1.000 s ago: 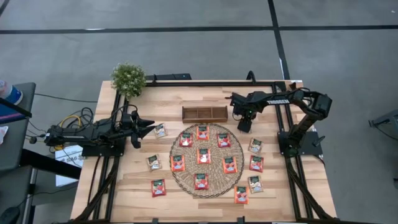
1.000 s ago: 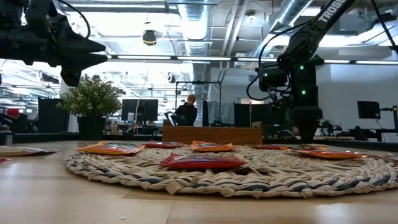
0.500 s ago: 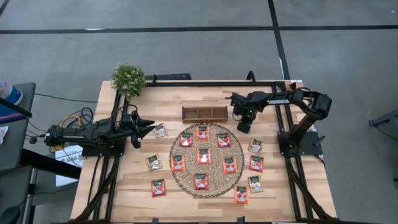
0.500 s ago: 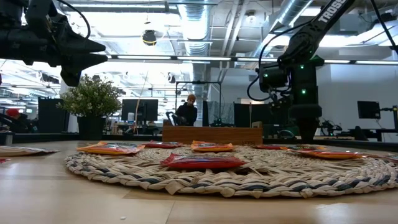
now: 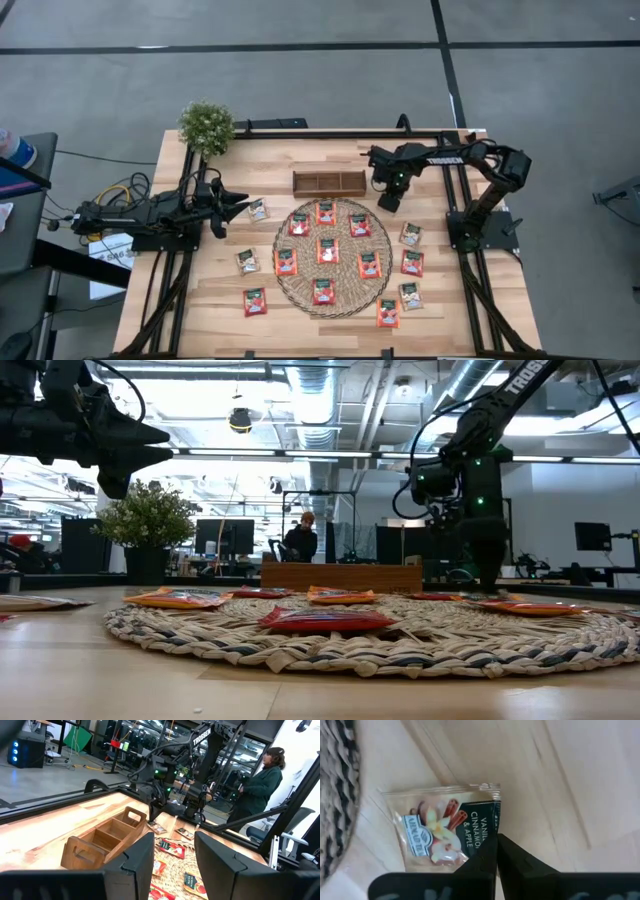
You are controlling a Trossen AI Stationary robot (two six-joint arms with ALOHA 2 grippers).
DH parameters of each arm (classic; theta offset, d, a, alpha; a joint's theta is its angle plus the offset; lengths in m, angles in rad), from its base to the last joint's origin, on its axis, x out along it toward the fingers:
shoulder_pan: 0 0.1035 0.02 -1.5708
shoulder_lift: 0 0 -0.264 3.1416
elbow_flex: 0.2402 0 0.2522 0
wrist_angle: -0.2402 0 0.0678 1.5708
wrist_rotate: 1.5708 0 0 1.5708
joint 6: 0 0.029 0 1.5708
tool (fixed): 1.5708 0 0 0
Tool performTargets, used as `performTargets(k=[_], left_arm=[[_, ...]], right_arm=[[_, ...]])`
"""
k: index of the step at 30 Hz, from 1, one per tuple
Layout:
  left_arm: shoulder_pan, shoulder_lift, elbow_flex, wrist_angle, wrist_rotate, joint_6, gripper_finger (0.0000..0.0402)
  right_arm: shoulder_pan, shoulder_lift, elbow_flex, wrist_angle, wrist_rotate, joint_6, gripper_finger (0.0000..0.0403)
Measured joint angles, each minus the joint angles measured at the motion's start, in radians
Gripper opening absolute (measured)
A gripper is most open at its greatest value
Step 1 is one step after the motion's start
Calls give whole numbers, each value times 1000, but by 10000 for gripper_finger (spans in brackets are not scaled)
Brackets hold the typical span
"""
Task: Pick & Place Tea
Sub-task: Put the brown tea bag into the right section of the wooden organizer
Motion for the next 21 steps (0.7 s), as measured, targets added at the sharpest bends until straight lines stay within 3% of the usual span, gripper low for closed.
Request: performTargets(k=[21], left_arm=[[0, 0, 0, 0, 0, 5, 133]], right_arm=[[28, -3, 182, -280, 9, -18, 0]])
